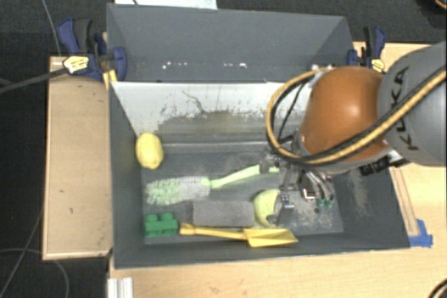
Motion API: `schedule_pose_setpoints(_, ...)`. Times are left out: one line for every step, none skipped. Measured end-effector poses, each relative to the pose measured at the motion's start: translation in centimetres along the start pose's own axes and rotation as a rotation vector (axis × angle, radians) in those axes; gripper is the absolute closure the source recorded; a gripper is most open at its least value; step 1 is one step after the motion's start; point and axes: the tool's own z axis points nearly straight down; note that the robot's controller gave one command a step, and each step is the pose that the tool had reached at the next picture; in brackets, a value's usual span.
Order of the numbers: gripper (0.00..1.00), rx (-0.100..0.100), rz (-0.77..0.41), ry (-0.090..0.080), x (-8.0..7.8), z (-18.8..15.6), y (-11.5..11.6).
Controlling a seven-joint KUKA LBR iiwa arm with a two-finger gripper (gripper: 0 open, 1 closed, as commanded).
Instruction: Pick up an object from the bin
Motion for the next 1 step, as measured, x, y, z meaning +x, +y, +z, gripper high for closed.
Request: schedule_pose_setpoints(0.0, 0.0, 0.0, 0.0, 0.0, 0.0, 0.0)
